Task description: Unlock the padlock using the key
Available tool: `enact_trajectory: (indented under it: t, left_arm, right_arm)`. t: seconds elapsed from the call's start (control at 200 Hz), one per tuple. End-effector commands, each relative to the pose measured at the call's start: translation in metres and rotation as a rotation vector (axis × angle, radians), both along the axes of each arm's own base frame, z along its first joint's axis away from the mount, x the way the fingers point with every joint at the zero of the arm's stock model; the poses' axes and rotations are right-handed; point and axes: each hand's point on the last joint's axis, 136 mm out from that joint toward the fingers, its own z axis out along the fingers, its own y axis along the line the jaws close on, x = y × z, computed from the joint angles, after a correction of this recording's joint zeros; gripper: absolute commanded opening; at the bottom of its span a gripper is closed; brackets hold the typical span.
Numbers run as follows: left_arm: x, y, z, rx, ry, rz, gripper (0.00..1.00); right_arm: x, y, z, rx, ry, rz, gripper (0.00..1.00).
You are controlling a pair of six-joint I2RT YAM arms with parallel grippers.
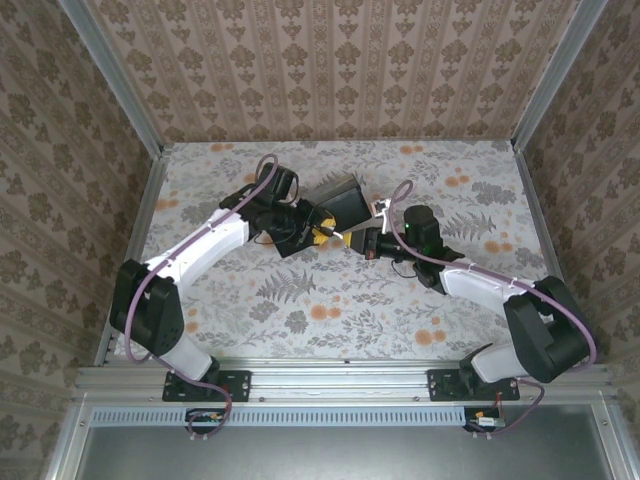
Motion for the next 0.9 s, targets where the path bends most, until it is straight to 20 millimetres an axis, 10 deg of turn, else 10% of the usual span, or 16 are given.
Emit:
enact_trajectory:
  t: [0.0,0.895]
  left_arm:
    - [-0.002,-0.002,0.030,-0.083,-0.047,-0.009,0.00]
    - [-0.001,0.008,0.029,-0.074,-0.042,0.010,0.00]
  right_arm:
    - [0.011,0.003,0.020,0.032,-0.073,-0.007,0.00]
    - [-0.002,0.008,0.025,0.033,-0.121,0.044,0.00]
